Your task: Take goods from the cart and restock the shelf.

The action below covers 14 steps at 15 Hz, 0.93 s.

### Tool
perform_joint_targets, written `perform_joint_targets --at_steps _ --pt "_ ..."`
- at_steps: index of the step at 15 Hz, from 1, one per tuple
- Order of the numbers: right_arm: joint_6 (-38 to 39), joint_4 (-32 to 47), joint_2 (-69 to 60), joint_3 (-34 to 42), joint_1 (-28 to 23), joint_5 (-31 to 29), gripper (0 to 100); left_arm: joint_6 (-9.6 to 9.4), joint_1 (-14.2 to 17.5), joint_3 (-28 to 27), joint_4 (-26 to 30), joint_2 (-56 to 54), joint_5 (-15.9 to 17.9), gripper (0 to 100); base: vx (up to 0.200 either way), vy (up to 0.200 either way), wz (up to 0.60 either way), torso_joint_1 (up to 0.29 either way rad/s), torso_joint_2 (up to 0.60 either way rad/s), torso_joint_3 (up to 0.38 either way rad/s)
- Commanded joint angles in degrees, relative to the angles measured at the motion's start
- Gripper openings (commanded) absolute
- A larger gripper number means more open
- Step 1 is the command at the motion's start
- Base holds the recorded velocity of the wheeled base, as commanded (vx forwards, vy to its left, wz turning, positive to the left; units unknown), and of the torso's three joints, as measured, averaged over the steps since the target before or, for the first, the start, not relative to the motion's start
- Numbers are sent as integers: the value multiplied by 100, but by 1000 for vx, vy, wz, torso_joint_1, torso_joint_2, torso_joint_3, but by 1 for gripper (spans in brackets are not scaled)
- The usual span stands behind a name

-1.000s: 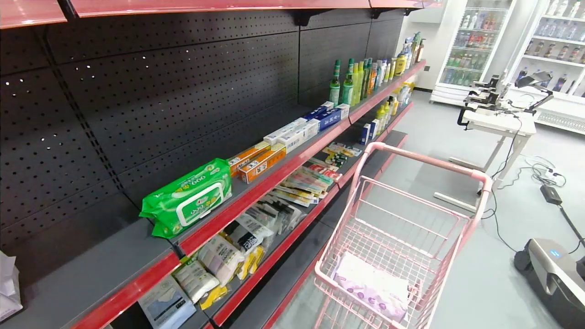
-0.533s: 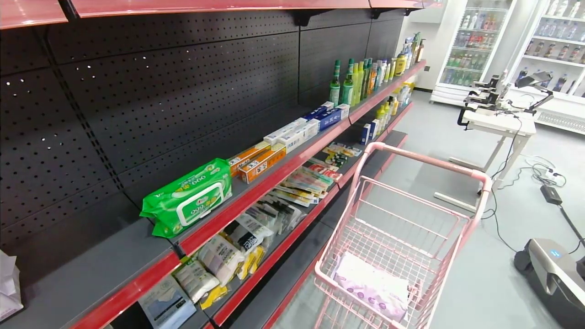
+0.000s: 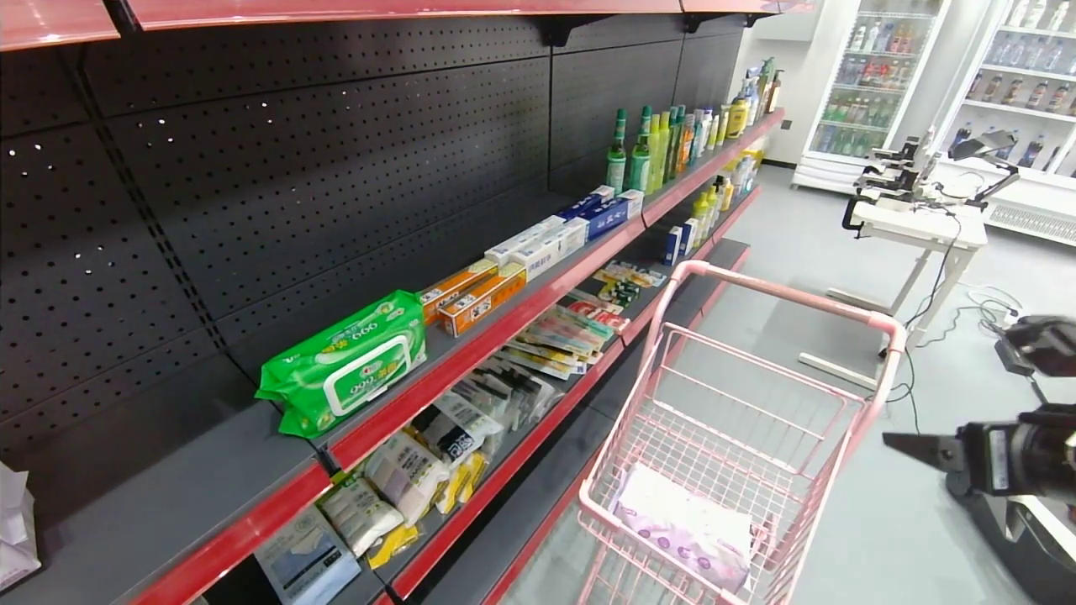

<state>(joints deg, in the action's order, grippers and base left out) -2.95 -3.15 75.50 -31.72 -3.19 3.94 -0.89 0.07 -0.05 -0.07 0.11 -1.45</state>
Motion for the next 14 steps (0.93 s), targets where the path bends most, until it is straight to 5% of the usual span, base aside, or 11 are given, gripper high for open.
perform_joint_targets --at_steps 1,5,14 --pt "-1419 -485 2408 43 91 459 100 1 1 5 -1 -2 -4 100 0 0 0 0 0 0" --pt "-2113 -793 3692 -423 390 907 100 1 1 -4 -1 -2 -4 100 0 0 0 0 0 0" --pt "-2825 -802 4386 -783 486 995 100 1 1 -4 -1 -2 -4 100 0 0 0 -118 260 148"
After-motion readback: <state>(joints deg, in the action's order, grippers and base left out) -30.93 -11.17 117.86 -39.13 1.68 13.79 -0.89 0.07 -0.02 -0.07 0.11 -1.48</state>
